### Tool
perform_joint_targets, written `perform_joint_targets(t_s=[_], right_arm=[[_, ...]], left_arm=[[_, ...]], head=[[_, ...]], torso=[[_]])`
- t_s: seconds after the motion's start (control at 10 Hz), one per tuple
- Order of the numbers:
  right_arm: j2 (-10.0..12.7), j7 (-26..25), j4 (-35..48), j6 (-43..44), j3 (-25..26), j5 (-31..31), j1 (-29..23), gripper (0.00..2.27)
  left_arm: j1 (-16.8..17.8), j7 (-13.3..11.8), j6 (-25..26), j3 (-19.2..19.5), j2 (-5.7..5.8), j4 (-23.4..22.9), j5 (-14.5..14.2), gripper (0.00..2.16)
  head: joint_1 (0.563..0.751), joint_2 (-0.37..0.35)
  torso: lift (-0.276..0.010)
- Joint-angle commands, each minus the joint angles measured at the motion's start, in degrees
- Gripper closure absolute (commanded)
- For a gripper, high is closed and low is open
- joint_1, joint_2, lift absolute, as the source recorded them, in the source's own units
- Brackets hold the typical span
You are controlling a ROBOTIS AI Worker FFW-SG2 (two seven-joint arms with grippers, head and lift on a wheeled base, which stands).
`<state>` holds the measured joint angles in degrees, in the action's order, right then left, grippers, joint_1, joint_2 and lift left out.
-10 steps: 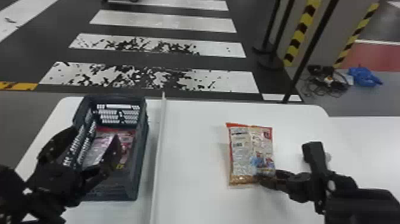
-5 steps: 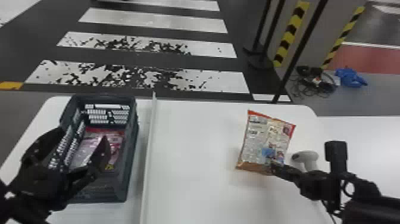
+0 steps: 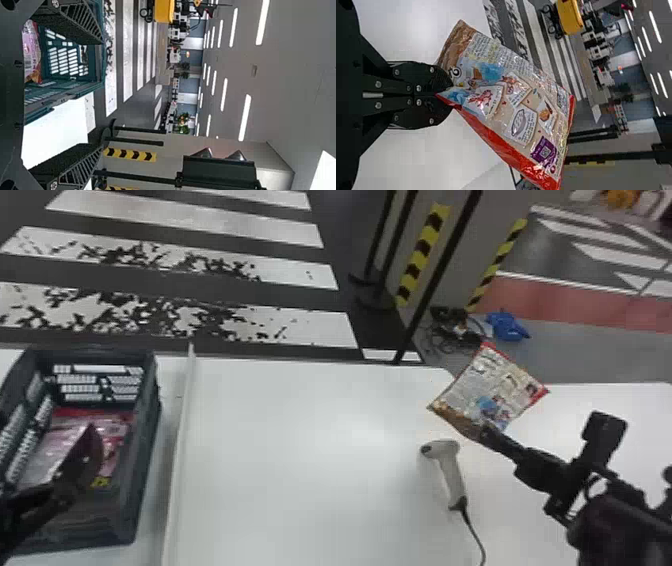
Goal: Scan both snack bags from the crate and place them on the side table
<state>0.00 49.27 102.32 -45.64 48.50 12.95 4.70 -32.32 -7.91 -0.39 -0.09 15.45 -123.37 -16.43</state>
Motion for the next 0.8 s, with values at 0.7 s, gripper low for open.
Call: perform_joint_targets(t_s=[0.7], right_arm=[[-9.1,-26.1,-23.8,8.9,7.9,-7.3,4.0,2.25]], left_arm=[[-1.0,-0.1,-1.4,0.4,0.37,0.0,-0.4,0.07]], head=[[0.695,-0.350]], torso=[[-0.098]])
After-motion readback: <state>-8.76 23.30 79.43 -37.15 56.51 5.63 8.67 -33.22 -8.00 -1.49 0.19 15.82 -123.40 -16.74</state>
